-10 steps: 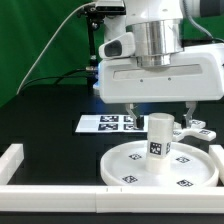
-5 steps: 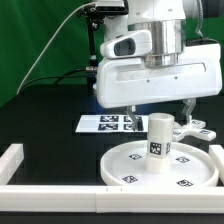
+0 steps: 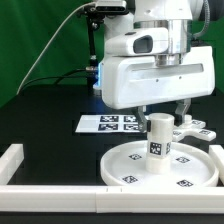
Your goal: Assemble round table
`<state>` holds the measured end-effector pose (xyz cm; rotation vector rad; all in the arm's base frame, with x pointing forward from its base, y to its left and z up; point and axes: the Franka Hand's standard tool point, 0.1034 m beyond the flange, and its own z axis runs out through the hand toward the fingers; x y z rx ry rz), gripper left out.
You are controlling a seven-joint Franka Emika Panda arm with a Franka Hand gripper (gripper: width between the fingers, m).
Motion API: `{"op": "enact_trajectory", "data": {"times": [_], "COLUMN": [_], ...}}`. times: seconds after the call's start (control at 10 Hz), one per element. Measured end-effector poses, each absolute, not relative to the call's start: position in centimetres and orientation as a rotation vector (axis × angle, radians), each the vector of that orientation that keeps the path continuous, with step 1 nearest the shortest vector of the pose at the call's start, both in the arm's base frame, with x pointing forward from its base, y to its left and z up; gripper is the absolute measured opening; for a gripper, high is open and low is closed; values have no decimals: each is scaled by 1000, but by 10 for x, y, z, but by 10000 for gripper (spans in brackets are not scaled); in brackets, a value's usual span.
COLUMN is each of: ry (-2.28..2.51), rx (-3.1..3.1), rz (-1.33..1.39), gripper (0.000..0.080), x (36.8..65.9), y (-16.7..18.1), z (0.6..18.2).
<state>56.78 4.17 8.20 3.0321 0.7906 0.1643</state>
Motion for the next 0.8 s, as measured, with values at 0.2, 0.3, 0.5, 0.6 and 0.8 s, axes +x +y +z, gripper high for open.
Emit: {"op": "enact_trajectory", "data": {"times": [0.2,0.3,0.5,0.6,0.8], "ry": [715,593,443,231,-194], "rx": [3054,3084,3114,3135,3152], "rz": [165,165,165,209,249], "gripper": [404,404,404,404,406], "x": [568,568,568,570,571], "y": [42,42,41,40,37], "z": [82,82,82,81,81]}}
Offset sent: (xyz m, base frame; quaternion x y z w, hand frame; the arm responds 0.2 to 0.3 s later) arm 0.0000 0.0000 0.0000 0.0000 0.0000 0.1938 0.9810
